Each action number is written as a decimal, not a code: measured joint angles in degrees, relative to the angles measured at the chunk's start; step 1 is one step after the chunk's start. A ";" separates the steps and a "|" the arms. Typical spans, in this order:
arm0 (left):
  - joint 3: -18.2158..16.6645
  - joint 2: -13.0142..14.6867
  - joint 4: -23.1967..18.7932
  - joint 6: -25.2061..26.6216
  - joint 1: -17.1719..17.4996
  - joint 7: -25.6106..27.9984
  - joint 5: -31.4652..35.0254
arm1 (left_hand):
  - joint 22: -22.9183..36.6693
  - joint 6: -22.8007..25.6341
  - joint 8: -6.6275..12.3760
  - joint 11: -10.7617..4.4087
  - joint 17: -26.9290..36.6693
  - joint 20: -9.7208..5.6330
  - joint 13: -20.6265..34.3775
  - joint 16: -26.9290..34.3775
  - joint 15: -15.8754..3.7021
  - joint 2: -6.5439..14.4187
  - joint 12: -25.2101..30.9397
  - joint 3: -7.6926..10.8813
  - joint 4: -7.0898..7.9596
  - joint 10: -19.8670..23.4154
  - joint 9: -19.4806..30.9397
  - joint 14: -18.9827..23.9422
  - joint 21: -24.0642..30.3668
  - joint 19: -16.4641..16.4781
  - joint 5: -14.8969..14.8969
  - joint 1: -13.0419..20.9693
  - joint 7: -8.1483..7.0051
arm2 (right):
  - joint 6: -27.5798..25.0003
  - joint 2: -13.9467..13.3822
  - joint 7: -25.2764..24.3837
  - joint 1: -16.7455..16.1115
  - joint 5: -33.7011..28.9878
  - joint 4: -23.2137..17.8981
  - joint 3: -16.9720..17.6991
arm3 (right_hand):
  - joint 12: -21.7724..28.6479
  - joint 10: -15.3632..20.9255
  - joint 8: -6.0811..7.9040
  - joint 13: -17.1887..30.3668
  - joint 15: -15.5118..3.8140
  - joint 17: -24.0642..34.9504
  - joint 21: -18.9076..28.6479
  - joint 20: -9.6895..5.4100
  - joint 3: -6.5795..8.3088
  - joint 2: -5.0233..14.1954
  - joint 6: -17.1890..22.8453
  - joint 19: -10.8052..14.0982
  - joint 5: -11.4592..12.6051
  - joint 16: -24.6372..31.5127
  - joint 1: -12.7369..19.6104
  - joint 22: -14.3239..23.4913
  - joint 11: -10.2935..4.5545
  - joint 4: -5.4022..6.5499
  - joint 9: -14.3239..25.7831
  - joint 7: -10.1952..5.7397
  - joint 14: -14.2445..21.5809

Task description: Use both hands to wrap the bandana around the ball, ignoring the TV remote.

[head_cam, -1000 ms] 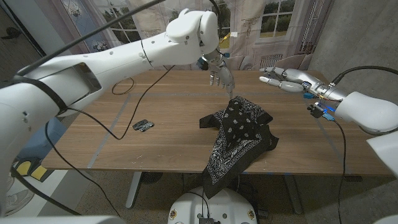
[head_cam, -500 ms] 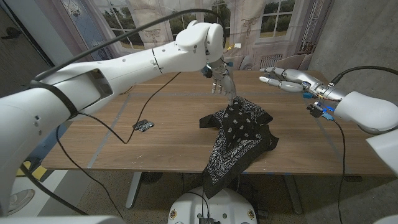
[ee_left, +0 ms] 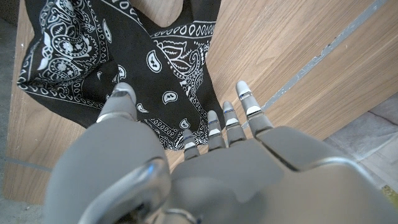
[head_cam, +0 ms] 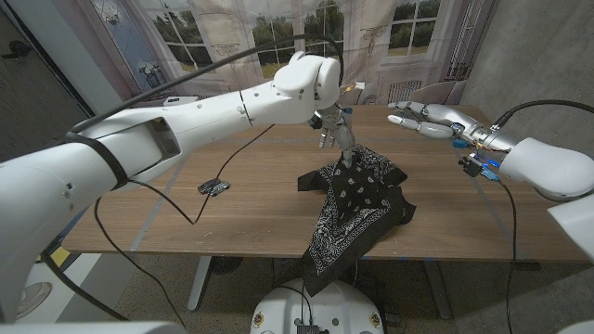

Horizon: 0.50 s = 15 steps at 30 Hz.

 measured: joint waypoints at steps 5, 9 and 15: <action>0.41 -0.60 0.18 -0.26 1.09 0.81 1.62 | 0.00 1.99 0.45 -0.57 0.00 -0.11 -0.27 0.38 -0.66 1.03 0.61 0.00 0.00 1.65 0.00 1.54 0.00 1.52 0.00 1.03 0.03 | 0.00 -0.15 -0.01 -0.02 0.01 -0.11 0.01 | 0.00 0.00 0.00 0.00 -0.13 -0.06 0.00 0.22 0.00 0.02 0.00 0.22 0.00 0.00 -0.02 0.00 0.00 0.00 0.00 0.00 0.13; 0.52 -0.81 0.26 -0.58 1.50 1.31 2.45 | 0.01 2.99 0.89 -0.83 0.01 0.09 -0.27 0.70 -0.86 1.69 0.95 0.00 0.00 2.81 0.00 2.35 0.00 2.55 0.00 1.69 -0.19 | 0.00 -0.18 -0.03 -0.06 0.01 -0.12 0.01 | -0.22 0.00 0.00 -0.17 -0.32 -0.05 0.00 0.21 0.01 0.17 0.00 0.21 0.00 0.00 -0.17 0.00 0.00 0.00 0.00 0.00 0.32; 1.13 -2.12 1.16 -1.01 3.39 1.81 4.50 | 0.01 0.83 -0.52 -0.07 -0.27 0.19 -0.98 -1.35 1.24 2.54 -1.20 -1.19 0.60 -1.19 -0.16 -2.80 -2.80 0.09 -1.78 1.07 0.43 | 0.00 -0.18 -0.30 -0.14 -0.07 -0.12 -0.02 | -0.22 0.00 -0.23 -0.27 -0.74 -0.32 0.00 0.43 -0.23 0.31 0.00 0.43 0.00 0.00 -0.31 -0.01 0.00 0.25 0.00 0.00 0.74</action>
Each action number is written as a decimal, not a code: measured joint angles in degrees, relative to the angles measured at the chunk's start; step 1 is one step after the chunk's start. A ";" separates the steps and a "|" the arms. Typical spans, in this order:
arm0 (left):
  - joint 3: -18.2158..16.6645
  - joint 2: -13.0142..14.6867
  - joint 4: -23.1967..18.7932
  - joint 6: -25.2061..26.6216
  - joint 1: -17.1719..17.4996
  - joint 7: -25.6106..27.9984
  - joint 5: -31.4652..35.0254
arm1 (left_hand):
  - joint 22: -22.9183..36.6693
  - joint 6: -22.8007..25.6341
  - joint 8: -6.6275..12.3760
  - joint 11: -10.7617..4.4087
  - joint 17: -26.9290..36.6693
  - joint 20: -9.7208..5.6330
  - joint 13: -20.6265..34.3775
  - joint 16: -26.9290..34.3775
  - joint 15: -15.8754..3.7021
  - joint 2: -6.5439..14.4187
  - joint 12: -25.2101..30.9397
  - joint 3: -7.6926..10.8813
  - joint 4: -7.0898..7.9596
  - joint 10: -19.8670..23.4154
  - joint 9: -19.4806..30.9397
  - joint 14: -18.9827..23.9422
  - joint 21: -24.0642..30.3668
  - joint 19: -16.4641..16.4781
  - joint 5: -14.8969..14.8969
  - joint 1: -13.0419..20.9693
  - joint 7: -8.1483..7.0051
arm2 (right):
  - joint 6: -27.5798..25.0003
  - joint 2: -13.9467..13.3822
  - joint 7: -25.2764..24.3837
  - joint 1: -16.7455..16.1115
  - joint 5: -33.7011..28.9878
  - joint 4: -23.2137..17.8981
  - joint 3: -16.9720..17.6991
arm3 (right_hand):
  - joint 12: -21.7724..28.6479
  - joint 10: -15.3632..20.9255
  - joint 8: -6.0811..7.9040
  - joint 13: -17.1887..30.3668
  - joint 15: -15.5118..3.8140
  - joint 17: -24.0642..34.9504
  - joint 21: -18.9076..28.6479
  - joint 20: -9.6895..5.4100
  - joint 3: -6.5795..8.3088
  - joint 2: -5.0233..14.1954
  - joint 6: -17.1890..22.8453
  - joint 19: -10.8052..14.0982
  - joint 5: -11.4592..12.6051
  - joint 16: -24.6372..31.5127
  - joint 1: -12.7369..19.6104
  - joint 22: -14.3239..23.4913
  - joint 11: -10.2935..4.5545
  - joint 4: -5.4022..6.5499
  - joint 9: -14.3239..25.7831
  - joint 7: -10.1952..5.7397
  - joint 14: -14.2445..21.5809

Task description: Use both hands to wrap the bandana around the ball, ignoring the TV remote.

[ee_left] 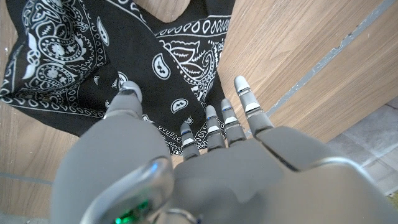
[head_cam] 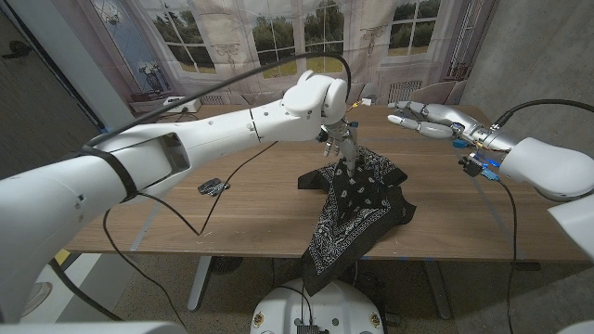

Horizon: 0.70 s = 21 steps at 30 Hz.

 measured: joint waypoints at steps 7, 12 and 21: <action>2.49 -1.87 1.16 -0.45 0.51 -0.59 4.54 | 0.00 -5.92 -1.43 0.06 0.16 0.12 -0.09 -0.46 0.59 -1.11 -2.02 -1.91 0.74 -5.48 0.00 -3.52 -2.07 -1.07 -0.10 -2.21 -0.40 | 0.25 0.00 -0.25 -0.09 -0.18 0.10 -0.12 | 0.00 0.23 0.00 0.00 -0.31 -0.27 0.00 0.60 -0.16 0.15 0.00 0.60 -0.36 0.33 0.16 0.00 -0.23 -0.16 0.00 0.00 1.12; 4.63 -3.23 1.98 -0.95 0.79 -1.81 9.40 | 0.12 -7.50 -1.43 0.27 0.16 0.11 -0.08 -0.50 0.36 -1.35 -2.23 -1.98 0.67 -7.08 0.00 -4.31 -2.07 -1.07 -0.21 -2.45 -0.43 | 0.58 0.03 -0.38 -0.12 -0.19 0.25 -0.20 | 0.00 0.33 0.00 0.00 -0.62 -0.53 0.00 0.38 -0.16 0.15 0.23 1.07 -0.48 0.44 0.16 0.00 -0.33 -0.16 0.00 -0.23 1.43; 7.15 -5.00 3.55 -3.31 3.79 -1.97 21.37 | 0.15 -2.87 1.33 -1.08 0.43 -0.31 0.97 0.54 -2.13 -0.88 0.71 -1.19 -1.06 -3.85 0.44 -1.41 -1.58 5.39 0.13 0.32 -0.59 | 0.36 0.01 -0.60 -0.11 -0.39 0.24 -0.47 | 0.00 0.53 0.00 -0.27 -0.61 -0.78 0.00 0.56 -0.15 0.32 0.42 1.24 -0.48 0.44 0.00 0.00 -0.53 -0.16 0.00 -0.42 2.04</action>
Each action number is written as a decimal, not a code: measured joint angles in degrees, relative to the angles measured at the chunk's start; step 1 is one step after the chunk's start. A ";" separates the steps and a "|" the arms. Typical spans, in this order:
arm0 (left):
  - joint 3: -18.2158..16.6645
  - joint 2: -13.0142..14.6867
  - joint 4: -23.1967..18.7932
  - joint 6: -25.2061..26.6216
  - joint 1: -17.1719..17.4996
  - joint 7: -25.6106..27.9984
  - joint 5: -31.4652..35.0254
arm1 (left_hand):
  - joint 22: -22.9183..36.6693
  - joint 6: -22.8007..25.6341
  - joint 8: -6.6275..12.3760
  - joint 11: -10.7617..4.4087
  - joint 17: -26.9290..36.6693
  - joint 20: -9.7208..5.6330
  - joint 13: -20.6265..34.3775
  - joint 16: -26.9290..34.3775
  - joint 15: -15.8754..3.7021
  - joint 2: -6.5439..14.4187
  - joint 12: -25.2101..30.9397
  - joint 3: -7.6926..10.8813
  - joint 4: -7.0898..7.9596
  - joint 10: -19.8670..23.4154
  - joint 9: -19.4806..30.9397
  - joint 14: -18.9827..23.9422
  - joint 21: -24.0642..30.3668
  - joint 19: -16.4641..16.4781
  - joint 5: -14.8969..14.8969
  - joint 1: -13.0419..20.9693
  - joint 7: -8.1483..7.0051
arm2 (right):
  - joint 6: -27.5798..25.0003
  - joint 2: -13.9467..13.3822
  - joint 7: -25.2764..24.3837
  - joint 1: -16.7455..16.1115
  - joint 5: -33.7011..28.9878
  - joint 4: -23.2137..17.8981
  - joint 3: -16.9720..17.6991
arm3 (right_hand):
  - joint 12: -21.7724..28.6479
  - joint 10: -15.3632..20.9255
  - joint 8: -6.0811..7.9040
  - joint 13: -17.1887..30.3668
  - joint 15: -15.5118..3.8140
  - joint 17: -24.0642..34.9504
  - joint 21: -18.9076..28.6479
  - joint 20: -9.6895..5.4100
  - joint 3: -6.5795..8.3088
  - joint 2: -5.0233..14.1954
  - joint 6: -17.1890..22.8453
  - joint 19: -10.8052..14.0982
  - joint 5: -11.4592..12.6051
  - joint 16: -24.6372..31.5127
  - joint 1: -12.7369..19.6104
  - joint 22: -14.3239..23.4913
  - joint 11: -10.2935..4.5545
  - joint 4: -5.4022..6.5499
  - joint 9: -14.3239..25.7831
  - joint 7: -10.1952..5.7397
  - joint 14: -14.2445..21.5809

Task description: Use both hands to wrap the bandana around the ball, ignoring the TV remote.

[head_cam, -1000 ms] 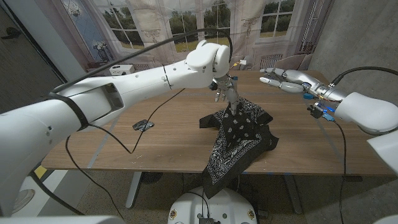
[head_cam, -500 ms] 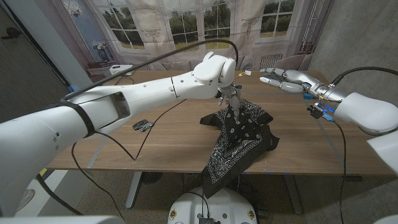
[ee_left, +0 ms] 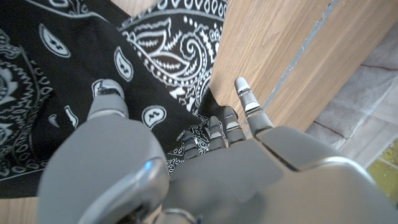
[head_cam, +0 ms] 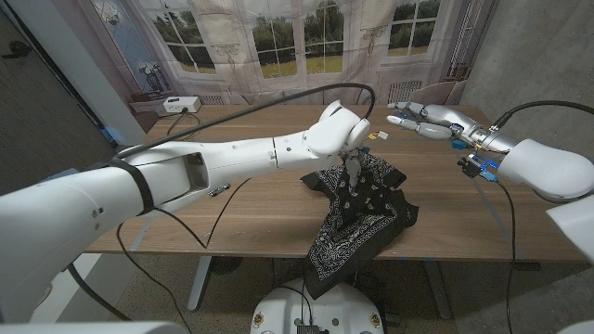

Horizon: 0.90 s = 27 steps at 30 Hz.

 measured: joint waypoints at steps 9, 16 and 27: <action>-1.69 -1.05 2.06 -3.66 5.91 3.90 9.18 | -0.01 13.75 6.00 -2.70 1.38 -3.26 2.04 3.20 -5.45 -2.14 6.54 0.54 -1.33 9.50 1.05 10.77 3.08 12.27 -1.03 2.12 0.22 | -1.33 -0.35 -0.28 0.42 -0.48 -0.43 -0.55 | 0.00 0.13 0.00 0.00 -0.30 -0.01 0.00 -0.01 0.00 0.34 0.00 0.41 0.00 0.00 0.08 0.00 -0.13 0.00 0.00 0.00 0.30; -4.38 -1.12 3.21 -5.98 10.23 8.97 12.25 | -0.15 31.59 11.78 -5.20 2.12 -13.12 3.09 6.50 -6.30 -4.94 12.96 1.31 -2.41 20.25 0.58 22.96 6.57 23.91 -2.23 4.70 6.28 | -2.26 -0.84 -0.36 1.32 -0.60 -0.51 -1.23 | 0.00 0.31 0.00 0.01 -0.30 -0.06 0.00 0.20 -0.24 0.58 0.00 0.62 0.00 0.00 -0.16 0.00 -0.31 0.24 0.00 0.00 0.30; -9.59 -1.15 5.21 -7.43 18.32 15.96 14.83 | 0.00 50.59 15.80 -7.48 6.09 -19.95 3.44 12.91 -9.91 -18.75 21.08 2.57 -3.68 37.42 1.21 43.93 12.32 34.45 -1.98 0.91 14.80 | -3.96 -1.77 -0.34 2.62 -0.54 -0.51 -2.09 | 0.00 0.71 0.00 0.01 -0.61 -0.28 0.00 0.01 -0.24 1.11 0.01 0.82 -0.18 0.00 0.09 0.00 0.10 0.24 0.00 -0.01 0.61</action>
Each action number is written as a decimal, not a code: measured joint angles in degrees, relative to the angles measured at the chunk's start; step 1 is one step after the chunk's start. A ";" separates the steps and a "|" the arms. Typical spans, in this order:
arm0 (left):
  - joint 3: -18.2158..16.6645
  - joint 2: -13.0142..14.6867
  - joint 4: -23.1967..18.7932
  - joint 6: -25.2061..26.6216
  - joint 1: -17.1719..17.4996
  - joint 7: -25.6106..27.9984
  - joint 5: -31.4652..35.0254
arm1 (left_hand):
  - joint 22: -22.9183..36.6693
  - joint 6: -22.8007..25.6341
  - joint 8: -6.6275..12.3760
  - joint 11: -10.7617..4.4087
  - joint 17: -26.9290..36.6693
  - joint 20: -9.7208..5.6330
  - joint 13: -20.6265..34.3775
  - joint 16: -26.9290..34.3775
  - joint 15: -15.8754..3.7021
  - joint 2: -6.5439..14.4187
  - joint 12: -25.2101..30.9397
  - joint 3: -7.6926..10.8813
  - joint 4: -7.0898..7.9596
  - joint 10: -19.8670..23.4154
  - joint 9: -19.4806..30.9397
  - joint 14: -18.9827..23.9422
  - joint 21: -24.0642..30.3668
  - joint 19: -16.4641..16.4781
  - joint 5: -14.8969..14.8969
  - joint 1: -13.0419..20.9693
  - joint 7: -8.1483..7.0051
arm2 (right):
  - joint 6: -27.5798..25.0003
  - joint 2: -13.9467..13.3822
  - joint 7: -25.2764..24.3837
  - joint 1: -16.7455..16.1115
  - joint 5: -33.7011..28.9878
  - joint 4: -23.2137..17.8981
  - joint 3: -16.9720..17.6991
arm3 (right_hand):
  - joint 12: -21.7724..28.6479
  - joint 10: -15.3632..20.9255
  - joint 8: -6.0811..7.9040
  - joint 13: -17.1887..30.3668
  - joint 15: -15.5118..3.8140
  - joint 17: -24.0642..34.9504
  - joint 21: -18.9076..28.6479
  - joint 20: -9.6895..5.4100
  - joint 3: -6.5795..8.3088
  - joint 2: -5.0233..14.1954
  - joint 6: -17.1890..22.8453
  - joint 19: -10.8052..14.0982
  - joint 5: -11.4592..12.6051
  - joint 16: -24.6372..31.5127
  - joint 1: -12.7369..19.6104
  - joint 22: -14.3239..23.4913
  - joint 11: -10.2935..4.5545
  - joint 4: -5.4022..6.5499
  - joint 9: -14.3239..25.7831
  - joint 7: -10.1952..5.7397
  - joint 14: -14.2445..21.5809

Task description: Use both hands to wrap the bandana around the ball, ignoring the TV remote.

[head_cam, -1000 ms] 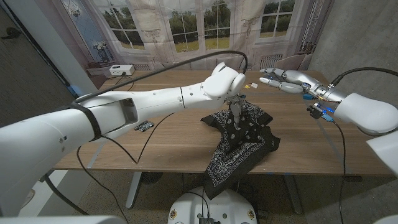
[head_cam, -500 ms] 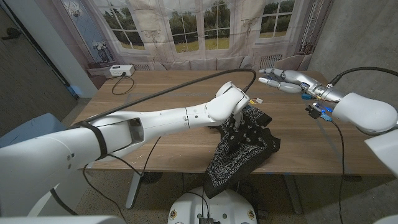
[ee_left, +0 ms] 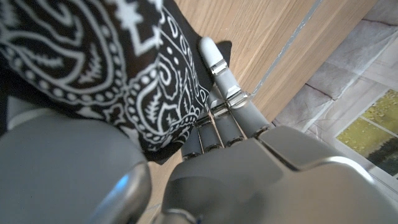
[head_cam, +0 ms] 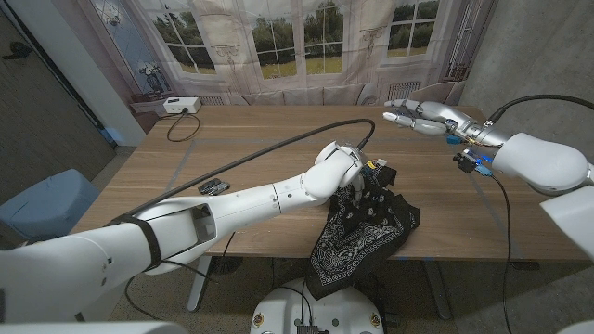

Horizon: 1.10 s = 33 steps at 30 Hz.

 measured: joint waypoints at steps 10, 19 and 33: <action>-3.02 0.04 0.28 0.36 4.58 8.37 3.90 | 1.09 2.58 2.68 0.85 8.28 -1.23 4.14 5.41 -4.51 -1.63 4.19 -4.15 -4.15 4.67 3.34 11.05 6.72 3.46 0.00 1.60 1.77 | -1.07 -1.39 0.01 1.78 0.02 -0.06 -1.36 | 0.00 0.30 0.00 0.00 0.00 -0.26 0.00 0.00 0.00 0.38 0.62 0.00 -0.15 0.00 -0.09 0.00 -0.30 0.00 0.00 0.02 -0.01; -7.50 0.65 0.11 2.74 9.08 18.82 3.87 | 1.06 5.59 3.68 1.78 9.90 -1.53 4.43 5.41 -5.82 -1.75 4.65 -8.08 -8.05 6.77 5.99 13.00 8.90 4.16 0.00 1.49 2.61 | -1.87 -2.49 -0.01 3.30 0.11 -0.05 -2.52 | 0.00 0.30 0.00 -0.27 0.01 -0.53 0.00 -0.29 0.00 0.68 0.73 0.28 -0.15 0.00 0.21 0.00 -0.30 0.00 0.00 0.13 -0.01; -12.60 0.99 -1.66 10.15 13.54 38.85 3.89 | 1.06 7.14 2.49 2.61 11.59 -1.63 4.78 5.41 -5.94 14.25 4.65 5.56 0.92 6.74 3.68 14.70 10.78 4.52 0.92 27.91 2.66 | -2.93 -4.01 -1.04 5.13 -0.05 -0.30 -4.16 | 0.00 0.30 0.01 -0.27 0.01 -0.80 -0.44 -0.62 0.00 0.91 0.92 0.62 -0.36 0.00 0.44 0.00 -0.30 0.00 0.00 0.33 -0.01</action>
